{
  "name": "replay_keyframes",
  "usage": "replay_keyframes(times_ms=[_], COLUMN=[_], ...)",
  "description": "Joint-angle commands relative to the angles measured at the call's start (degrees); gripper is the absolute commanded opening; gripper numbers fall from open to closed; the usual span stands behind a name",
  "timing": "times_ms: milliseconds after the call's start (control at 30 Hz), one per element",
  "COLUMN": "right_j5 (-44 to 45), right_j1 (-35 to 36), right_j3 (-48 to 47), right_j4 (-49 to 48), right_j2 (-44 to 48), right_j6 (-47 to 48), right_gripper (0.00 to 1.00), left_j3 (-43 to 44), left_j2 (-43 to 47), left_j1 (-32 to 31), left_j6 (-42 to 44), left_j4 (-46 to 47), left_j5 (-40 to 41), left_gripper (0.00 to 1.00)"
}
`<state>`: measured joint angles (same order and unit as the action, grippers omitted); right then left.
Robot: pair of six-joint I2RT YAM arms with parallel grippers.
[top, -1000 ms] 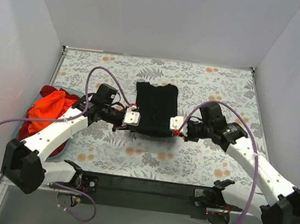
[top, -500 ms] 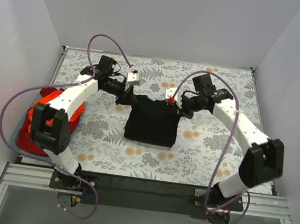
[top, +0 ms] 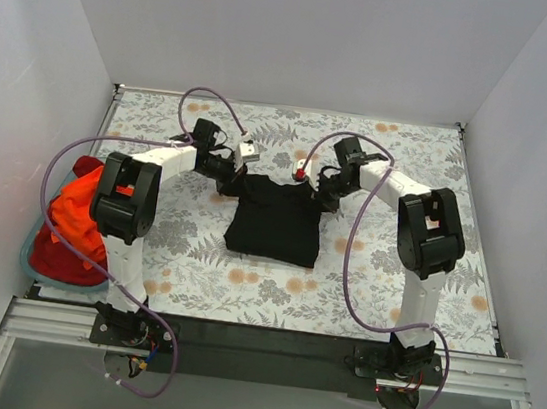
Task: Fold and stack the t-shirts
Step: Fold the tshirt
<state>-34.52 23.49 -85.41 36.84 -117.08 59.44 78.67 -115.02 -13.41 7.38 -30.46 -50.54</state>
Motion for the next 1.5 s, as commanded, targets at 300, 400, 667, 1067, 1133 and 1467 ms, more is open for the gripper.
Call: replay_keyframes(times_ms=[300,400,667,1067,1133,1467], right_j5=[-6.6,-8.3,-21.8,-26.0,-25.8,-26.3], right_j1=[3.4,1.6,-6.9,-7.8,-7.8,-7.8], right_j3=[19.3,18.8,6.0,-1.8,-1.3,1.7], right_j4=[-1.2,-1.3,-1.7,-12.4,-12.5,-12.5], right_j2=[21.7,24.1,13.1,2.9,2.9,3.2], right_j6=[-9.8,-18.4,-35.9,-50.9,-50.4,-48.6], right_gripper=[0.38,0.48,0.38,0.23,0.23,0.23], left_j3=[-19.2,-17.2,-13.9,-11.7,-12.5,-15.4], left_j2=[21.9,23.5,19.0,9.1,8.9,7.6], left_j1=[-3.6,-3.6,-10.9,-16.4,-16.5,-17.8], left_j6=[5.2,3.6,-4.0,-7.7,-7.7,-4.1], left_j4=[-4.5,-3.7,6.1,13.2,13.2,14.2], left_j5=[-4.6,-7.6,-7.2,-2.1,-2.0,0.4], left_gripper=[0.29,0.43,0.56,0.42,0.40,0.46])
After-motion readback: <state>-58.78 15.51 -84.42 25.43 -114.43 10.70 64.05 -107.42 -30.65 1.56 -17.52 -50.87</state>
